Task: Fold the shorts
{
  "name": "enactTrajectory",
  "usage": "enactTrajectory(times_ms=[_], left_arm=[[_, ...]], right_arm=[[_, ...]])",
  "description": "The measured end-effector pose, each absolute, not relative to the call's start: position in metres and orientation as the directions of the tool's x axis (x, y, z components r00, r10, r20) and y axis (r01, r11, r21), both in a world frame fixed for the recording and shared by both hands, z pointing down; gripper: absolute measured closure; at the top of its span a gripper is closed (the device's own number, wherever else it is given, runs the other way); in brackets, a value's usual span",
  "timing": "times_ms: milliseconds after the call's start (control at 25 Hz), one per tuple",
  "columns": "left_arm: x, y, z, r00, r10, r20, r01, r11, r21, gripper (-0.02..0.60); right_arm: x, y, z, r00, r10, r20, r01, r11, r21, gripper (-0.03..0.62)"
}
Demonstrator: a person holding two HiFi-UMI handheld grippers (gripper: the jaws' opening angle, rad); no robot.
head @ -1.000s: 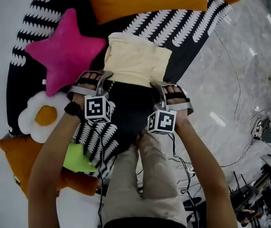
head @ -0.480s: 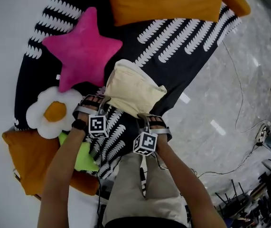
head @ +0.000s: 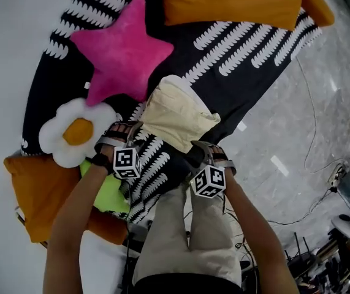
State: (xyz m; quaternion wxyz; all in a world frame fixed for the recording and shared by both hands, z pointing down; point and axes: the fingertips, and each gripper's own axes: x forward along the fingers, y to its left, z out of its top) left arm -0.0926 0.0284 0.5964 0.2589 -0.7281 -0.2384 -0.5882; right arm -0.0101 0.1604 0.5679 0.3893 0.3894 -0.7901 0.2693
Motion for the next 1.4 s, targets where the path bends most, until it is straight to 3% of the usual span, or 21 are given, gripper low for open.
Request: enactTrajectory(times_ms=[120,240,400,480,520,560,600,880,960,1000,1080,1240,1400], left_arm=[[-0.057,0.014,0.585,0.316,0.052,0.947,0.454,-0.885,-0.103,0.259],[-0.014,-0.005,0.588,0.373,0.063,0.926,0.369,-0.925,-0.085,0.259],[-0.004,-0.018,0.635,0.217,0.164,0.962,0.280,-0.955,0.099,0.259],[-0.007,-0.018,0.652,0.181,0.210,0.961,0.181,-0.967,0.178,0.282],[-0.001,-0.023,0.650,0.211,0.200,0.957,0.137,-0.975,0.174,0.370],[0.008,-0.031,0.643,0.261,0.169,0.950,0.098,-0.984,0.149,0.499],[0.018,-0.039,0.634,0.311,0.137,0.941,0.068,-0.990,0.121,0.566],[0.076,-0.067,0.593,0.446,0.028,0.895,0.072,-0.997,-0.005,0.566],[0.086,-0.076,0.593,0.434,-0.025,0.901,0.060,-0.997,-0.056,0.562],[0.089,-0.077,0.599,0.411,-0.047,0.910,0.056,-0.996,-0.077,0.532],[0.090,-0.072,0.610,0.362,-0.068,0.930,0.059,-0.994,-0.096,0.486],[0.084,-0.056,0.594,0.374,-0.081,0.924,0.033,-0.994,-0.101,0.393],[0.057,-0.040,0.562,0.445,-0.114,0.888,-0.080,-0.993,-0.088,0.377]], right_arm=[[0.041,0.129,0.574,-0.333,-0.452,0.827,-0.839,0.543,-0.040,0.337],[0.085,0.102,0.590,-0.284,-0.445,0.849,-0.847,0.532,-0.004,0.338],[0.107,0.103,0.612,-0.283,-0.390,0.876,-0.840,0.542,-0.030,0.340],[0.104,0.115,0.622,-0.302,-0.344,0.889,-0.826,0.560,-0.064,0.393],[0.104,0.118,0.624,-0.307,-0.334,0.891,-0.825,0.560,-0.074,0.440],[0.105,0.119,0.624,-0.308,-0.336,0.890,-0.829,0.554,-0.078,0.508],[0.106,0.118,0.621,-0.307,-0.345,0.887,-0.837,0.542,-0.079,0.549],[0.135,0.119,0.601,-0.231,-0.445,0.865,-0.940,0.332,-0.080,0.560],[0.147,0.117,0.605,-0.181,-0.456,0.871,-0.964,0.259,-0.064,0.559],[0.154,0.118,0.611,-0.150,-0.448,0.881,-0.970,0.241,-0.043,0.537],[0.164,0.121,0.622,-0.097,-0.436,0.895,-0.974,0.227,0.005,0.421],[0.173,0.114,0.603,-0.082,-0.514,0.854,-0.976,0.216,0.037,0.418],[0.157,0.086,0.583,-0.229,-0.541,0.809,-0.938,0.346,-0.034,0.465]])
